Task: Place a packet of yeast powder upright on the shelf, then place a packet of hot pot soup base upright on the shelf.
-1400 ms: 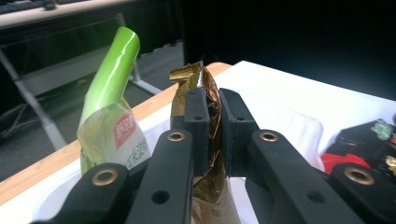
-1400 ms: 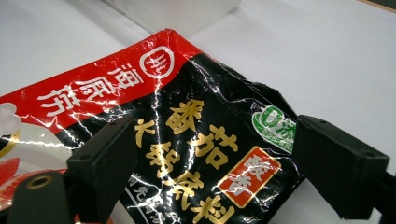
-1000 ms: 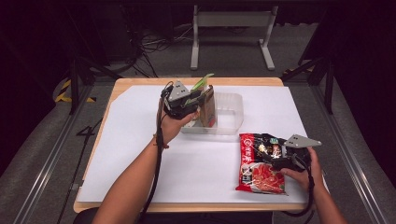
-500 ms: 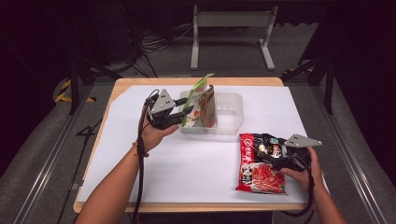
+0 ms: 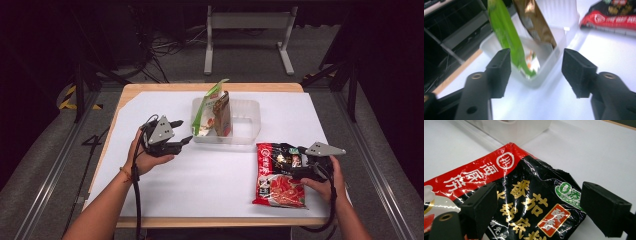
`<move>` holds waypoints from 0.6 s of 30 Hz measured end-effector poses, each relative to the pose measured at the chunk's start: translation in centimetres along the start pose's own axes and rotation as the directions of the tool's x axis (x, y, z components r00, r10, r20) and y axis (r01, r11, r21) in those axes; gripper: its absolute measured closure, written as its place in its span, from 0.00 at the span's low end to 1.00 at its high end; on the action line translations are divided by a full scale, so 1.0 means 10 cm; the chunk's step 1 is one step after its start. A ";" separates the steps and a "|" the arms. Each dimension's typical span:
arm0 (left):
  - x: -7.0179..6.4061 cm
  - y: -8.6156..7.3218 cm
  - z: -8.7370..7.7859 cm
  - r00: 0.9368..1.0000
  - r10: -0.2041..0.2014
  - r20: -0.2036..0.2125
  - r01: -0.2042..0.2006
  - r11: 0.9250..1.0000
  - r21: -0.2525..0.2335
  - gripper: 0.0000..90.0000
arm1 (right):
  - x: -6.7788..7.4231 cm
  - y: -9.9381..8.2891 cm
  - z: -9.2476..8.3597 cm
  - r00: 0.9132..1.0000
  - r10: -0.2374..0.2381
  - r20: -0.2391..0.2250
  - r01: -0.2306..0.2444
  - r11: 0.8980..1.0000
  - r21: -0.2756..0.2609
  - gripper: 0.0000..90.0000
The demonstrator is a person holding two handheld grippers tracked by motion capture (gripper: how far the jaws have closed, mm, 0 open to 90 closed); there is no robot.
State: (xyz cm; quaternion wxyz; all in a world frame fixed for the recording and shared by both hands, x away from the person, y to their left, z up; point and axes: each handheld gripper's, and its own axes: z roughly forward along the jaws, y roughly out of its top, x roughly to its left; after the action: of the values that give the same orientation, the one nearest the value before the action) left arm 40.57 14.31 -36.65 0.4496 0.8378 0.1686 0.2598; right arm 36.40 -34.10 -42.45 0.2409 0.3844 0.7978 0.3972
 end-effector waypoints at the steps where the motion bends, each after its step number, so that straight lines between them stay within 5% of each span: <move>1: 0.00 -0.06 -0.03 1.000 -0.010 0.008 0.009 1.000 0.009 0.43 | 0.00 0.00 0.00 1.000 -0.001 0.000 0.001 1.000 0.001 0.17; 8: -0.01 -0.41 -0.24 0.997 -0.079 0.017 0.078 0.996 0.053 0.27 | 0.00 0.01 -0.02 1.000 0.001 0.008 -0.001 1.000 -0.005 0.17; 14: 0.02 -0.80 -0.35 0.989 -0.148 0.022 0.144 0.983 0.117 0.19 | 0.00 0.01 -0.03 1.000 -0.002 0.014 0.002 1.000 0.002 0.17; 18: 0.03 -0.95 -0.36 0.988 -0.152 0.019 0.147 0.978 0.148 0.17 | -0.01 0.00 -0.04 1.000 0.003 0.026 -0.003 1.000 0.004 0.17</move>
State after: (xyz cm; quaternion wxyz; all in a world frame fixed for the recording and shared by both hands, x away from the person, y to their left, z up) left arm 38.26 22.03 -42.90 0.4076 0.8573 0.2429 0.1995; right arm 36.15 -34.40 -42.21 0.2498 0.3911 0.7949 0.3910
